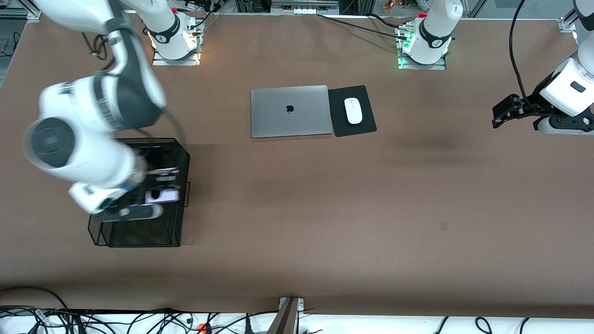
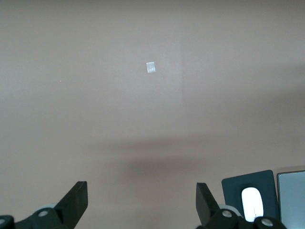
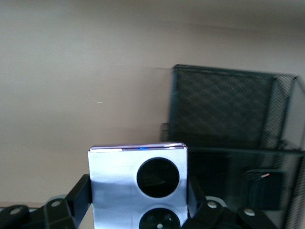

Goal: Place phones with both arms
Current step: 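Carry the white phone with the right gripper and release it into the basket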

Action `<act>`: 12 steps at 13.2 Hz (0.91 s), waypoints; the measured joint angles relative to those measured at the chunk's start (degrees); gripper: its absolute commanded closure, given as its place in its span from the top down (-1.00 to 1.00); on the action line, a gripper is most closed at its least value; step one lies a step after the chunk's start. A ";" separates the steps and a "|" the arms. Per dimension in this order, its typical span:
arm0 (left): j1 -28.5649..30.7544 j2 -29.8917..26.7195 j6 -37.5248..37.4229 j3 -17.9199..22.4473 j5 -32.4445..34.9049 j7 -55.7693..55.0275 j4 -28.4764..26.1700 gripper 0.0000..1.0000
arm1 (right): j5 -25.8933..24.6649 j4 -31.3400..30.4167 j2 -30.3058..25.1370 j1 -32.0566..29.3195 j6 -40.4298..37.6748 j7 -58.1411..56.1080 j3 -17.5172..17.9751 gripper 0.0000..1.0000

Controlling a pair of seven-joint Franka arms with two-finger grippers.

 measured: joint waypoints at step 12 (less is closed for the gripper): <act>2.83 0.97 -0.08 0.40 0.00 0.24 0.01 1.00 | 0.01 -1.03 14.20 -8.63 20.24 -14.91 -3.19 -0.97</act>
